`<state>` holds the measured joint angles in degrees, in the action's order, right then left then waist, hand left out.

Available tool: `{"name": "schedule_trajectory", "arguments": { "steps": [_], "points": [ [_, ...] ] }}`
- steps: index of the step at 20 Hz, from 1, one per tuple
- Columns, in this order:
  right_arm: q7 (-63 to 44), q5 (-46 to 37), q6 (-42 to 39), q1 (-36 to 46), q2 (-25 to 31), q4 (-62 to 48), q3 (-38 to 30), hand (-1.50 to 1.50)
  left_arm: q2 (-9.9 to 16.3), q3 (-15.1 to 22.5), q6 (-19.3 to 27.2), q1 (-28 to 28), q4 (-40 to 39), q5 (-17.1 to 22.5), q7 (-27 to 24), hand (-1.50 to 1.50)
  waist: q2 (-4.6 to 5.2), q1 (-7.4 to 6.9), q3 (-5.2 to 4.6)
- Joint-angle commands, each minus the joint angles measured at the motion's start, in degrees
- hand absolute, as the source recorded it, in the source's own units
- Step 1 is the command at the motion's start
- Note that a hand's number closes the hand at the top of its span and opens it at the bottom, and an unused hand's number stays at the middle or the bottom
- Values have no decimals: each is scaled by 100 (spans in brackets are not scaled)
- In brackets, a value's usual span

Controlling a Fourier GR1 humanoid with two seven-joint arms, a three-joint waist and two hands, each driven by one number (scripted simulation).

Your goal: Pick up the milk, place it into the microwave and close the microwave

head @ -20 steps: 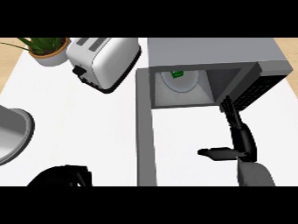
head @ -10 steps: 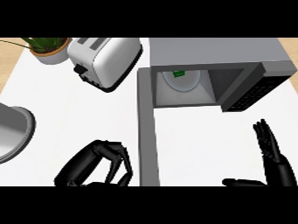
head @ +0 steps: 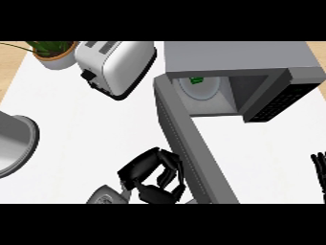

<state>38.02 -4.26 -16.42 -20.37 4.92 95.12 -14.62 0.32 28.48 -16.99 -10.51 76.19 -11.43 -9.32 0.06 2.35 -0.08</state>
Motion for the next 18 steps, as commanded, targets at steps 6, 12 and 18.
{"name": "schedule_trajectory", "arguments": {
  "steps": [6, 12, 18],
  "points": [
    [-316, 810, -614, -149, 290, 789, -254, -150, -30, 2312, 2002, -1097, -1637, 1282, -384, 150, 46, 187, -10],
    [-236, 806, -653, 59, 582, 1236, -383, -150, -29, 2726, 3269, -1599, -1589, 1908, -69, 150, 81, 450, -19],
    [-556, 1191, -1095, -98, 664, 1590, -150, -150, -29, 2711, 4139, -1792, -1557, 2546, -441, 150, 143, 710, -44]
  ]
}}
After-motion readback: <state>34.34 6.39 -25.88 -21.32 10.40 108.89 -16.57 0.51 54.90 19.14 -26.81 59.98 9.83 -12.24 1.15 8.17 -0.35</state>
